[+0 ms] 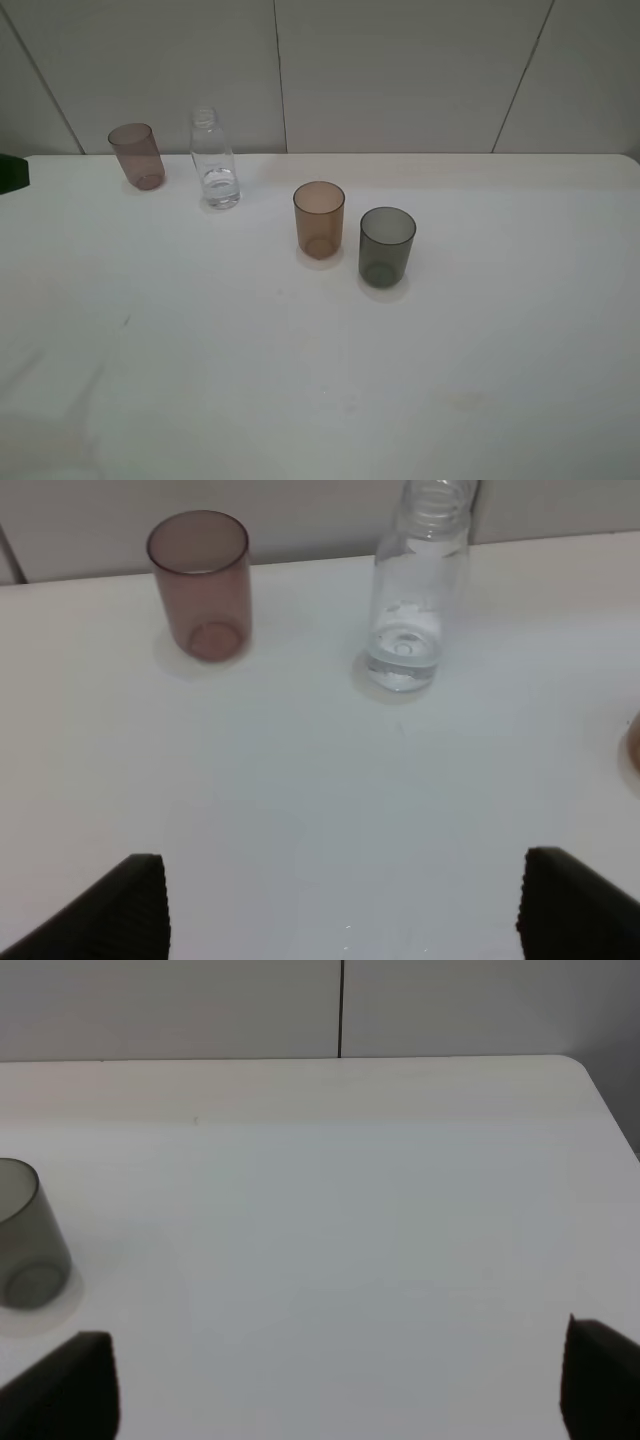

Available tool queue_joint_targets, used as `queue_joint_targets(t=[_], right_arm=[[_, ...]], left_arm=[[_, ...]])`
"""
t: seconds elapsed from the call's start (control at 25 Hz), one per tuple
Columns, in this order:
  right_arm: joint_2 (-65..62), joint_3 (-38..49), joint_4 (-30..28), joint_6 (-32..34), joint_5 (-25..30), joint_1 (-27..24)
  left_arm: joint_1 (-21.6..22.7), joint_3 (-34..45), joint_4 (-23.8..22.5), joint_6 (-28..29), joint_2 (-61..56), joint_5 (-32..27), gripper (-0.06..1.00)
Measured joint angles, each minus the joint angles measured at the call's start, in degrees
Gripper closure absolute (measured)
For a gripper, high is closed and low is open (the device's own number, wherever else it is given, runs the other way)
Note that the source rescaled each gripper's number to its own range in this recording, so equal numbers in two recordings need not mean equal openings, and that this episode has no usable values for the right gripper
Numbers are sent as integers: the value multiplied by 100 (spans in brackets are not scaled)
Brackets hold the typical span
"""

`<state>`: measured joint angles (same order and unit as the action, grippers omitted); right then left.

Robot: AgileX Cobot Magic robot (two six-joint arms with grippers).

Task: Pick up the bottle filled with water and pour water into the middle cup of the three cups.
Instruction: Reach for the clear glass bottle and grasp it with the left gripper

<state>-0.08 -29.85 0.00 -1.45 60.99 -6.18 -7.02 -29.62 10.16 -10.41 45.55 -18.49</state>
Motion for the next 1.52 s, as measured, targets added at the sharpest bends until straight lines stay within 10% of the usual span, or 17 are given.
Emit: queue_joint_targets(t=[0.44,1.24,1.52], right_arm=[[0,0,0,0,0,0],[0,0,0,0,0,0],[0,0,0,0,0,0]], left_arm=[[-1160,0,-131,-9,1871,2072,35],[-1207,253,-531,489,5847,8125,35],[-1207,-275,-531,507,6774,8695,35]])
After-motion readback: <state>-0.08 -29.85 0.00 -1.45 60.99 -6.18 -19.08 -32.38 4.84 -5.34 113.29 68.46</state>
